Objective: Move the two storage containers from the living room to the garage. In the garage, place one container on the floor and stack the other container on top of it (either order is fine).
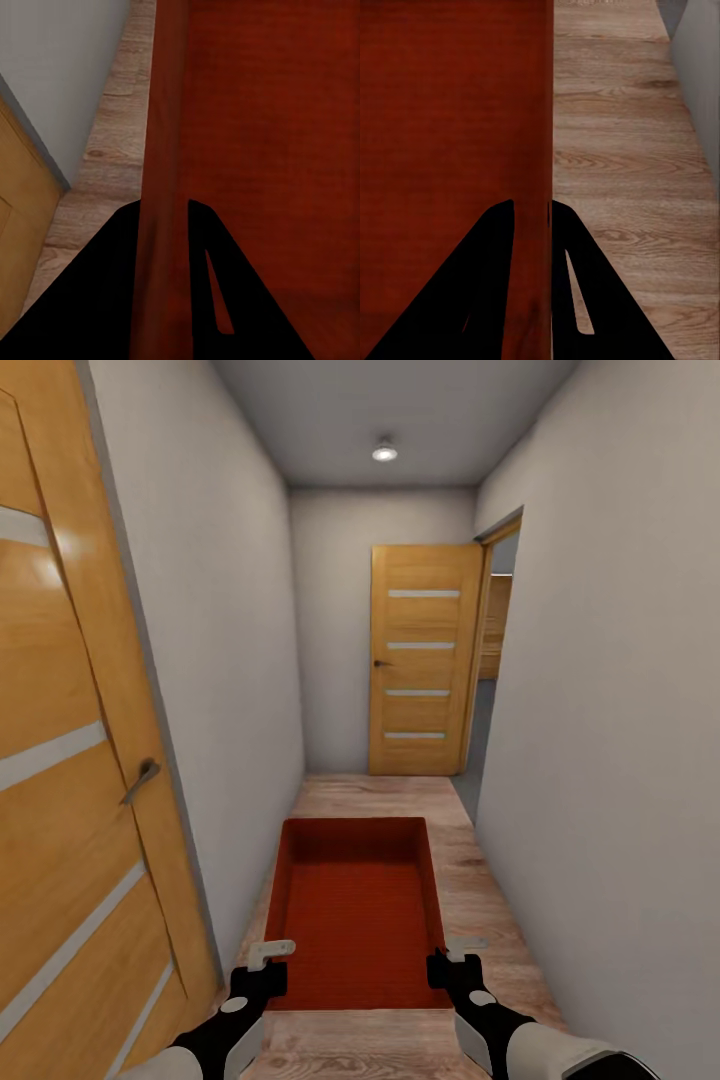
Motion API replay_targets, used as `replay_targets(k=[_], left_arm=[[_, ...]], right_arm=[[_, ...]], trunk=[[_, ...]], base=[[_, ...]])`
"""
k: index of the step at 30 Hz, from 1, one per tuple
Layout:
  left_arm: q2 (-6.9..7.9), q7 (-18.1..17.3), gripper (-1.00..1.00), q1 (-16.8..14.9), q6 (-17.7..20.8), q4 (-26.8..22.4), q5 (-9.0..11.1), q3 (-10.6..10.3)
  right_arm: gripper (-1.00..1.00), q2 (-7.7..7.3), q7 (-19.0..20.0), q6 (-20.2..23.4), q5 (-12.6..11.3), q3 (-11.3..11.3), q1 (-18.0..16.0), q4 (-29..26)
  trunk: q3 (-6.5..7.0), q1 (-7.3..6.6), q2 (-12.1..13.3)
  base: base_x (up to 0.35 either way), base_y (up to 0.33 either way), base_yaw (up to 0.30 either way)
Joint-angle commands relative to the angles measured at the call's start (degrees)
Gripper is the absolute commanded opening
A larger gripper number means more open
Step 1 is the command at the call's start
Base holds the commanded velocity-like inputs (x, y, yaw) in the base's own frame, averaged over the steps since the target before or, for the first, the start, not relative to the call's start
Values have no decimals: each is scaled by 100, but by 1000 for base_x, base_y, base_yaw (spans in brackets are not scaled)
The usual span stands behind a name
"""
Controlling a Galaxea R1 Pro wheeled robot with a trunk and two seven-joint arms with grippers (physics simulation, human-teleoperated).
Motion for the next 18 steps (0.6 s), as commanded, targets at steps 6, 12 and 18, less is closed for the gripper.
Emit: replay_targets(k=[6, 12, 18], left_arm=[[79, 63, -100, -5, -19, -12, -11, 137], [79, 63, -100, -5, -19, -12, -12, 137], [79, 63, -100, -5, -19, -12, -9, 137]], right_arm=[[-100, 5, 12, 1, 84, -397, -7, 4], [-100, 5, 14, 1, 85, -397, -7, 2], [-100, 5, 14, 1, 84, -397, -7, 2]], trunk=[[-8, 4, -5], [-8, 4, -5], [-8, 4, -5]], base=[[322, 0, 0], [322, 0, 0], [322, 0, 0]])
